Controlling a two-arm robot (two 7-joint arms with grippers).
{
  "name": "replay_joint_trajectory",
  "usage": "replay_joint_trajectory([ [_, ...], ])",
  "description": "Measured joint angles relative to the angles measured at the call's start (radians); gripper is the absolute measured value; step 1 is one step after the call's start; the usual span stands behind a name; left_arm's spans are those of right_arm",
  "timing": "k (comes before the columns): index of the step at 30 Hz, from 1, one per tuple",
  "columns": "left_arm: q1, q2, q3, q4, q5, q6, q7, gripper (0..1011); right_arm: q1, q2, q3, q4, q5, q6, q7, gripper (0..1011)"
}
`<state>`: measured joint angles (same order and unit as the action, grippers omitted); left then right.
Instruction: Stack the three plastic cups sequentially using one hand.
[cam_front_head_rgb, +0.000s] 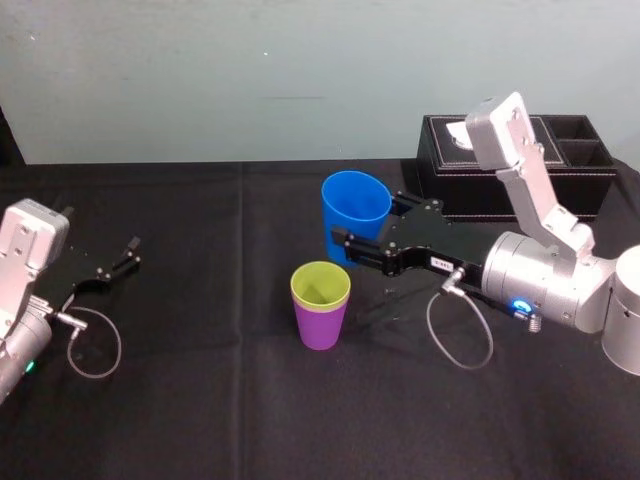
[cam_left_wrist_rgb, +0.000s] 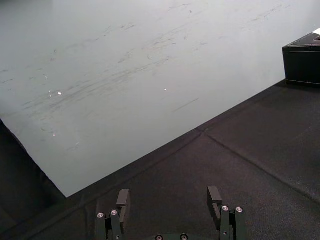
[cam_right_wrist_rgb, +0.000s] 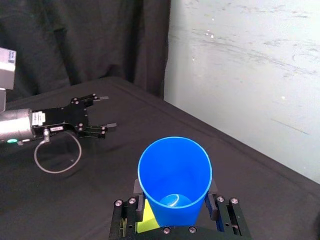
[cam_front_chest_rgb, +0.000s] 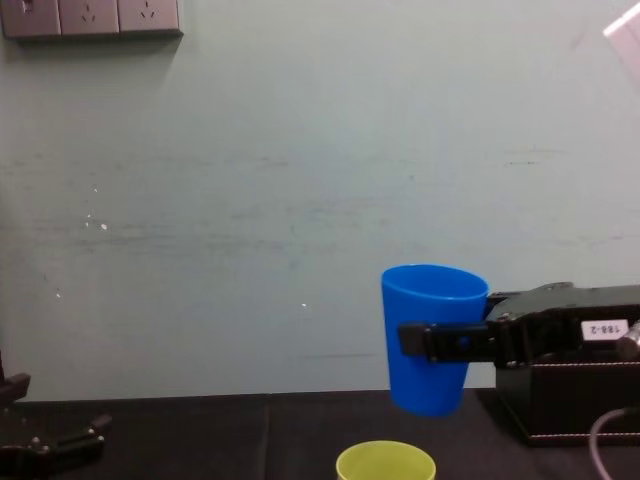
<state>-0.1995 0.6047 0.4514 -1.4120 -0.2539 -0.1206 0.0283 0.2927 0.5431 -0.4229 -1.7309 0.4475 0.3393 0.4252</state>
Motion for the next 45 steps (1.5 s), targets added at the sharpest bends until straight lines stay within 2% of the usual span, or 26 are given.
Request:
replay_joint_trajectory([
  [15,0.0,0.0,0.0,0.0,0.0,0.0,0.0,1010,0.01,-0.015,-0.052,0.008,-0.007,-0.001,-0.001,715],
  [45,0.0,0.0,0.0,0.0,0.0,0.0,0.0,1010,0.013,-0.031,-0.076,0.051,-0.019,-0.01,0.0,715],
])
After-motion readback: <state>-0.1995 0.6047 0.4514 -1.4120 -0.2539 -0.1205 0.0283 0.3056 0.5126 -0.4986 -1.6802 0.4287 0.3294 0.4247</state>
